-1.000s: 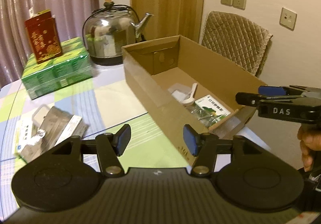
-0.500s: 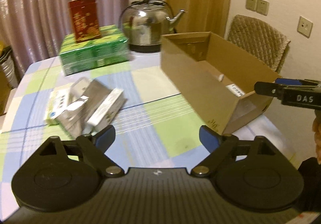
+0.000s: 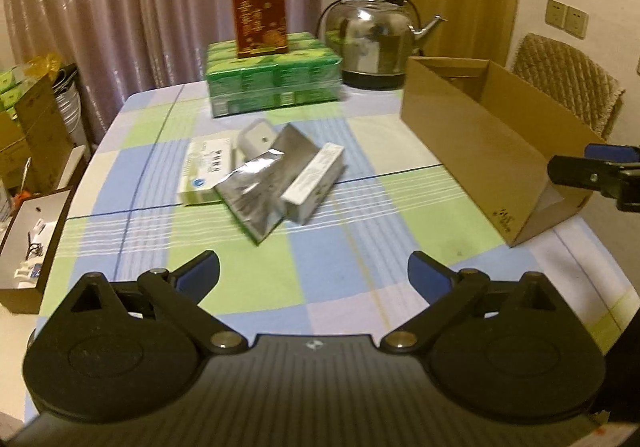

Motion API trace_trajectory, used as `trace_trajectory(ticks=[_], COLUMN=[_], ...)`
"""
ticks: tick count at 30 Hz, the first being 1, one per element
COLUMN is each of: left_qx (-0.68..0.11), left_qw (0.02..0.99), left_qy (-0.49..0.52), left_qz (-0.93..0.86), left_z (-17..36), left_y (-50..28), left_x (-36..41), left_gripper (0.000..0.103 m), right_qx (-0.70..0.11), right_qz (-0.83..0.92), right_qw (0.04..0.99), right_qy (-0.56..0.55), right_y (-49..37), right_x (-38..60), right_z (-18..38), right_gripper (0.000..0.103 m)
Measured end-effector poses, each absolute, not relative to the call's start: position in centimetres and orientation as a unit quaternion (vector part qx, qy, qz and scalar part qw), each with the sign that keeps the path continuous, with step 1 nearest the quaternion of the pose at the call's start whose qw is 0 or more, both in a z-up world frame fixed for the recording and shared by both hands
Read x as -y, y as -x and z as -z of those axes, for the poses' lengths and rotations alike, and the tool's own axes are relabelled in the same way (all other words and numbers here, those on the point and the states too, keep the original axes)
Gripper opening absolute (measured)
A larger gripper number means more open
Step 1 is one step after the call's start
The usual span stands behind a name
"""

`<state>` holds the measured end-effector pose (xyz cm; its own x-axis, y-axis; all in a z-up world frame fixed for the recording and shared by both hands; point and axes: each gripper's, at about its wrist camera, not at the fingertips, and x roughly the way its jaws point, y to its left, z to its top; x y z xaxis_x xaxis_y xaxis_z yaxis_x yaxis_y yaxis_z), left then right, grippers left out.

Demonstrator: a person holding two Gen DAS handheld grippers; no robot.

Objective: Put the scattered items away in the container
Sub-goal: 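Withdraw both open tools from the box back over the table, then grasp the white medicine box with right tool while left tool reaches toward foil pouch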

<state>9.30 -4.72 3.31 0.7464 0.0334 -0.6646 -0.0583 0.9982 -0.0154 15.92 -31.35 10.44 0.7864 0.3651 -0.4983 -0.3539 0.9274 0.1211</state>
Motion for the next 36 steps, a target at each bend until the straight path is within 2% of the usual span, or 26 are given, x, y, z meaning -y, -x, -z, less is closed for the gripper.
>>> trace_trajectory(ticks=[3, 36], left_qx=[-0.360, -0.387], left_qw=[0.932, 0.920], left_qy=[0.018, 0.035], left_qz=[-0.033, -0.058], left_z=[-2.9, 0.4], left_y=[-9.0, -9.1], left_x=[3.6, -1.3], left_gripper=[0.099, 0.099], right_qx=[-0.268, -0.342], right_qz=[-0.201, -0.234], right_qw=[0.942, 0.910], right_qy=[-0.007, 0.001], right_y=[-16.1, -18.8], right_x=[30.2, 24.2], right_z=[-10.3, -6.3], right_gripper=[0.101, 0.101])
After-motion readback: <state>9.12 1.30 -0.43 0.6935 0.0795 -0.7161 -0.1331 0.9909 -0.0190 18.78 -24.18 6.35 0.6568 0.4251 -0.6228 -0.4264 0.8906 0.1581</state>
